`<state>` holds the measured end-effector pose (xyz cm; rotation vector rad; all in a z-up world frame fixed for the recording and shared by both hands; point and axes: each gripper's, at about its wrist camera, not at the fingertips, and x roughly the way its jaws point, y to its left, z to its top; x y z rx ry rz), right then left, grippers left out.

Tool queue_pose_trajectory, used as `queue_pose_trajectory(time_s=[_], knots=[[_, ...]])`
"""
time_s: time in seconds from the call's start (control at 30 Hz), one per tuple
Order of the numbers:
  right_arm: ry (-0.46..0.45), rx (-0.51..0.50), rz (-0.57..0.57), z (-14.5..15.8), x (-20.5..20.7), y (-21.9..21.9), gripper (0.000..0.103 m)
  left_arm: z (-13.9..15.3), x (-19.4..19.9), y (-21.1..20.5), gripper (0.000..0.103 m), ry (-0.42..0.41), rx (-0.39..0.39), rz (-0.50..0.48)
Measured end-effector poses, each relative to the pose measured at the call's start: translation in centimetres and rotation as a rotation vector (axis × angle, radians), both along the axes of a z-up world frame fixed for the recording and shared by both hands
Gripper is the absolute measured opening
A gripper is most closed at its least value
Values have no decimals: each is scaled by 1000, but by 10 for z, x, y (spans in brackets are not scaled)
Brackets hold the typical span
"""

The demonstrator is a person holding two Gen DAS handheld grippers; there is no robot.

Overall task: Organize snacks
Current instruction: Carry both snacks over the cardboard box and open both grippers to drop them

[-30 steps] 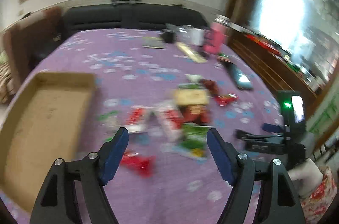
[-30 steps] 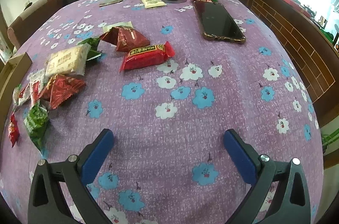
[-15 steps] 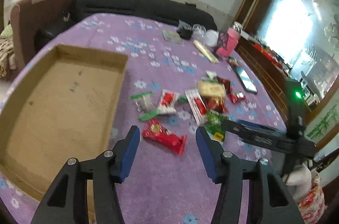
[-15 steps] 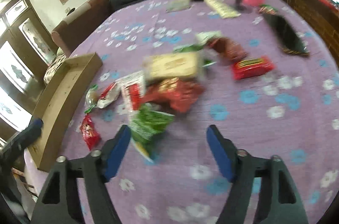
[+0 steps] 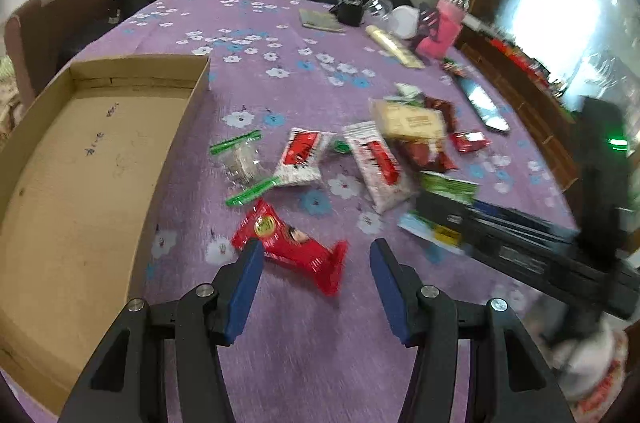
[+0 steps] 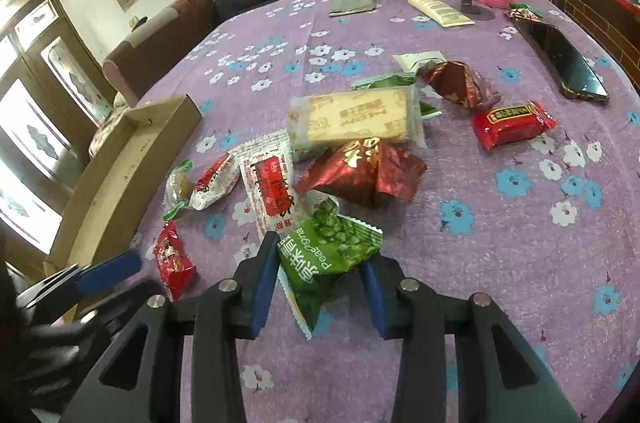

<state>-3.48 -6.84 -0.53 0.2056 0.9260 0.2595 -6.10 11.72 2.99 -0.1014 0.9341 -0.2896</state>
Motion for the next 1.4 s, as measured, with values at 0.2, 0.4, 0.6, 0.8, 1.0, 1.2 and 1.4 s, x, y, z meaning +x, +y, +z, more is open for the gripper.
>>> queue_pose_trajectory(time_s=[0.2,0.4,0.6,0.8,1.0,1.2,1.4], knots=[[-20,31,3,5,-4,-7,38,-17,11,-20,53,2,99,-34],[-35,47,-4,9,-8,-14,38,-14,9,-17,29,-3,75,-48],[-57,57,8,21,-18,-14,38,9,-5,5,29,-40,-28,-21],[-99,64,98,48,-27,19,38,42,-25,59,29,-109,-101,65],[-84,89,252,60,-28,88,38,46,-42,124,30,-137,-76,207],[-46,92,405,54,-27,169,39,30,-52,181,30,-110,-73,331],[-9,41,494,36,-25,231,39,15,-55,214,30,-82,-87,394]])
